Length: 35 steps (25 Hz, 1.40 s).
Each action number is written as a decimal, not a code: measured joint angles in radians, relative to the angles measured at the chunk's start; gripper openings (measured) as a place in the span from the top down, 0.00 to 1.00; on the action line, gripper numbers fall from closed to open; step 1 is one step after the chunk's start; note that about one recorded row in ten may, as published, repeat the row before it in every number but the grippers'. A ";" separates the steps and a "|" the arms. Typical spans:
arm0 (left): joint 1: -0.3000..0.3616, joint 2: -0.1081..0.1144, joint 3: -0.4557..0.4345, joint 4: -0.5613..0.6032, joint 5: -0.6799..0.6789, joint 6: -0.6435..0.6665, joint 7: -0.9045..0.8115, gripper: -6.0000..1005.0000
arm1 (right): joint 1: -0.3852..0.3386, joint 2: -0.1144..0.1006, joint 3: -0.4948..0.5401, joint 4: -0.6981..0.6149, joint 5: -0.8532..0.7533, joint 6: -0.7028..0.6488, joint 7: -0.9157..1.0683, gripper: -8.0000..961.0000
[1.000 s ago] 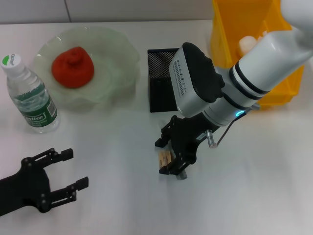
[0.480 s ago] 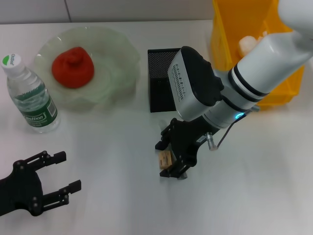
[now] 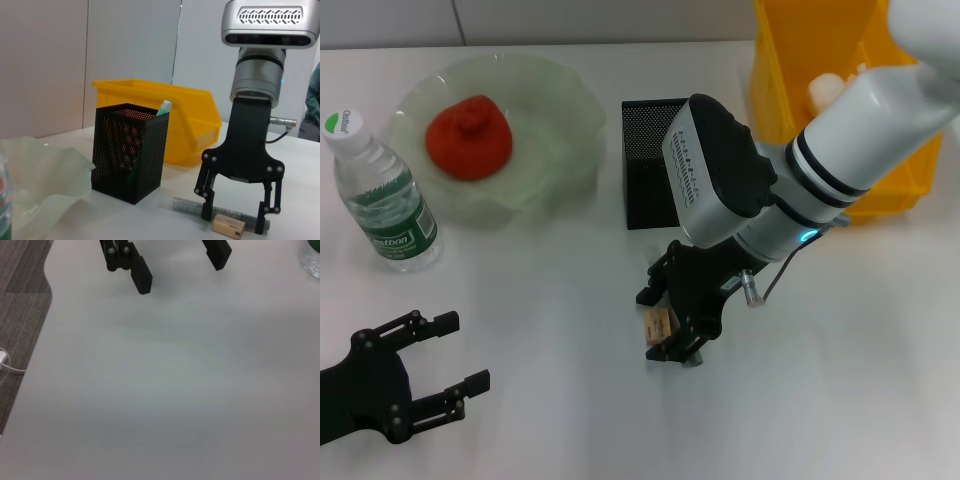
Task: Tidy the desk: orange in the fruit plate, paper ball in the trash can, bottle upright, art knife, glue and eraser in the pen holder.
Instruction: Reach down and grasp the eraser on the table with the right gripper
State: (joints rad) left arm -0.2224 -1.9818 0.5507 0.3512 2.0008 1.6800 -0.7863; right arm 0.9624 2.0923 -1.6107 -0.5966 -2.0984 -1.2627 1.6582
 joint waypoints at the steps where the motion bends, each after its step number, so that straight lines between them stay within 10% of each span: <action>1: 0.000 0.000 0.000 0.000 0.000 0.000 0.000 0.22 | 0.001 0.000 0.000 0.000 0.000 0.000 0.000 0.35; 35: 0.005 0.000 0.000 0.000 0.000 0.001 0.006 0.23 | 0.001 0.000 -0.024 0.001 0.006 0.024 0.014 0.52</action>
State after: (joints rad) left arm -0.2178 -1.9818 0.5507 0.3512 2.0011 1.6814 -0.7807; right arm 0.9632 2.0923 -1.6352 -0.5951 -2.0924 -1.2383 1.6721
